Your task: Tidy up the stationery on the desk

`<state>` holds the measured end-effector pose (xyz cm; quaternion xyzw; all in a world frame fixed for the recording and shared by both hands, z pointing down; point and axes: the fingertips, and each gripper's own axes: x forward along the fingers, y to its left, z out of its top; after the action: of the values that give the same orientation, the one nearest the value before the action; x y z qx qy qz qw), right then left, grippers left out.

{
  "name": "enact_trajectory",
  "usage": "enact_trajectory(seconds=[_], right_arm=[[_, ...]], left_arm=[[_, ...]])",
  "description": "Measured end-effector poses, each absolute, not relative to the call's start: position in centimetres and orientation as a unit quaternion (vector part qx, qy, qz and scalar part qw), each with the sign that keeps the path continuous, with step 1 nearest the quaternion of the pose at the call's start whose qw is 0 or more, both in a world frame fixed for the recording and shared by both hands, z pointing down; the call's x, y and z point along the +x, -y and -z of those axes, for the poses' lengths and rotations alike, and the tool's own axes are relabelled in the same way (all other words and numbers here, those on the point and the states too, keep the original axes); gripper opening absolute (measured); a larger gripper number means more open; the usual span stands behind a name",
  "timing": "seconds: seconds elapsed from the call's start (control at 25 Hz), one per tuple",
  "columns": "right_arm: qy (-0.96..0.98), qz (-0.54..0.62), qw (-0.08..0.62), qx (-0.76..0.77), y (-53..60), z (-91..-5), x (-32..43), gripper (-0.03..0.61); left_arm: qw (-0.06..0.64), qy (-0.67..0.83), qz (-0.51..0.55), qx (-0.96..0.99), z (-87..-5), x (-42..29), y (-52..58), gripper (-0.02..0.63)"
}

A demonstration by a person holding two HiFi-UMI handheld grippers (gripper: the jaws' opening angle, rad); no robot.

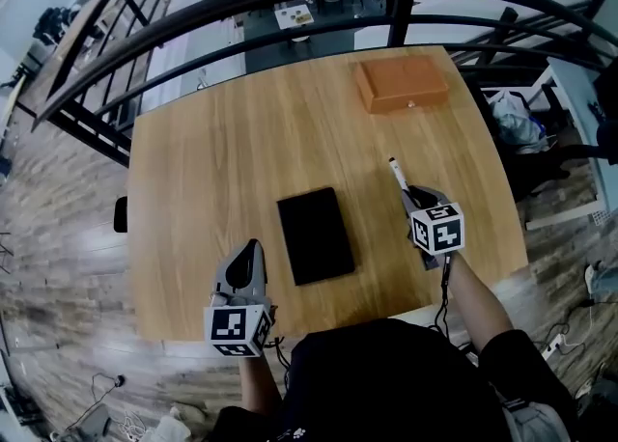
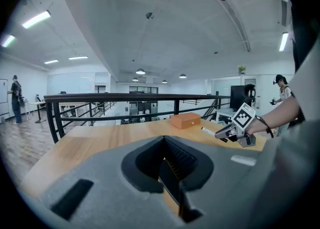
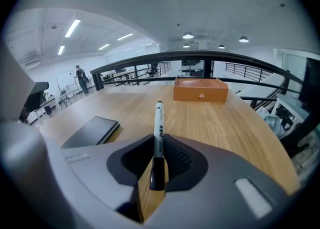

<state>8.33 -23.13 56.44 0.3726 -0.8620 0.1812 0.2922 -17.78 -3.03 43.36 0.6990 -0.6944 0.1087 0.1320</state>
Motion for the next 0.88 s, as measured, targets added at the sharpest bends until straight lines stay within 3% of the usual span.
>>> enact_trajectory(seconds=[0.88], right_arm=[[0.850, -0.239, 0.278, 0.378, 16.7, -57.0, 6.6, 0.077]], left_arm=[[0.133, 0.629, -0.102, 0.759, -44.2, -16.0, 6.1, -0.003]])
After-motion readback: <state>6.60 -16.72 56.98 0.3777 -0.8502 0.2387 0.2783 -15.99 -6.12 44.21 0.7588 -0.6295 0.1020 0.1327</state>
